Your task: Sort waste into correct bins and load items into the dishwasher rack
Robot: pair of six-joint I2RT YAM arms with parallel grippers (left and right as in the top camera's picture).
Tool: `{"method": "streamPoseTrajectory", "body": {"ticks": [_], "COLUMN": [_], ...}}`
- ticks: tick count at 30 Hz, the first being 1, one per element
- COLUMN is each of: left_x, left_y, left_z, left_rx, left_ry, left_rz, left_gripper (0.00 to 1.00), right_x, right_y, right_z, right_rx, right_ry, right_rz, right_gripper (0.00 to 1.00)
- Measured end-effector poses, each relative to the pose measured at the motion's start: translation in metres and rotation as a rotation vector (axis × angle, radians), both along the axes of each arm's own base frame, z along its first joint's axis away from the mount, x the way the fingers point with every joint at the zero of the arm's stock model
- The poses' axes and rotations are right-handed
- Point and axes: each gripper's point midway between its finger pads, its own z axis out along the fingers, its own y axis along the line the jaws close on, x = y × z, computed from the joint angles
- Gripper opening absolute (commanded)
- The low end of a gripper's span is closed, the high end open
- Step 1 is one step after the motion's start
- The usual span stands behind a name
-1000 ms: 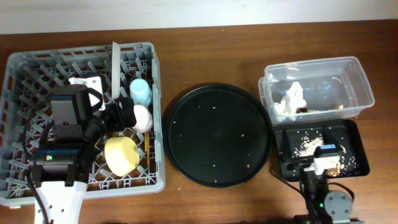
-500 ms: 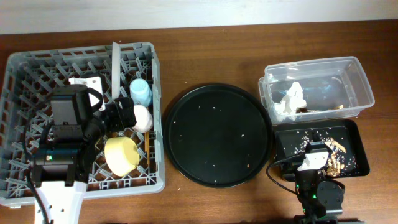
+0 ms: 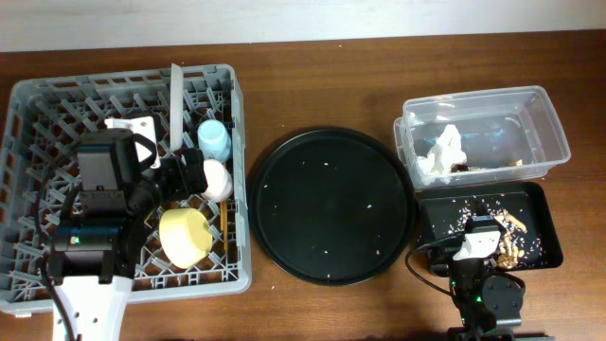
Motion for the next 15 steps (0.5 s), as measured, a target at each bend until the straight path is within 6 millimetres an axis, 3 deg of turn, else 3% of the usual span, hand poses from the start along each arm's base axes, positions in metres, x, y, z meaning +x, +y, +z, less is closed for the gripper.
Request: {"method": "streamPoseTrajectory", "body": {"ticks": [6, 9, 12, 15], "left_x": [-0.006, -0.038, -0.084, -0.125], "left_y": [0.001, 0.009, 0.018, 0.025], "left_z": [0.003, 0.014, 0.031, 0.02], "left_rx": [0.003, 0.029, 0.045, 0.051], "left_ry": [-0.023, -0.105, -0.273, -0.394], "left_rz": [0.003, 0.036, 0.076, 0.111], "left_gripper": [0.99, 0.99, 0.99, 0.99], "right_x": [0.0, 0.0, 0.0, 0.0], "right_y": [0.0, 0.0, 0.0, 0.0], "right_z": [0.0, 0.0, 0.0, 0.0], "right_rx": [0.0, 0.0, -0.001, -0.001], "right_ry": [0.0, 0.001, -0.001, -0.001], "right_rz": [0.0, 0.0, 0.0, 0.0], "right_gripper": [0.99, 0.99, 0.99, 0.99]}}
